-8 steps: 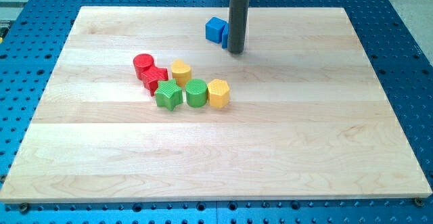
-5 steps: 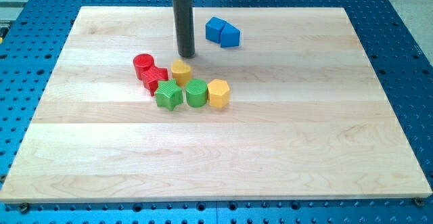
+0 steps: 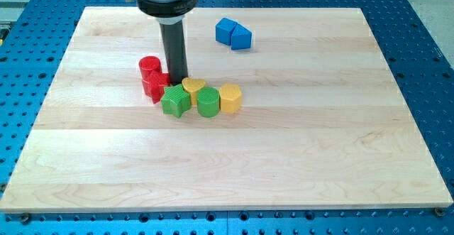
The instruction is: Move the green blocks away from the red blocks
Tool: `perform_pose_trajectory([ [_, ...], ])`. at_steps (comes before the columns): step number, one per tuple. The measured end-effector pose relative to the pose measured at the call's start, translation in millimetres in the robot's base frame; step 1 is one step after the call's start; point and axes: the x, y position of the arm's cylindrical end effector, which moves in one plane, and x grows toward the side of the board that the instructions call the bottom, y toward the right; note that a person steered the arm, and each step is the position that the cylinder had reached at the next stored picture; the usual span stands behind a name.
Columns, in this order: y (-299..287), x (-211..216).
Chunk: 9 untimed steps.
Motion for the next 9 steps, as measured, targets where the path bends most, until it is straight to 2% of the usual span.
perform_pose_trajectory([
  [1,-25,10],
  [2,-22,32],
  [4,25,48],
  [6,37,62],
  [8,16,52],
  [9,16,19],
])
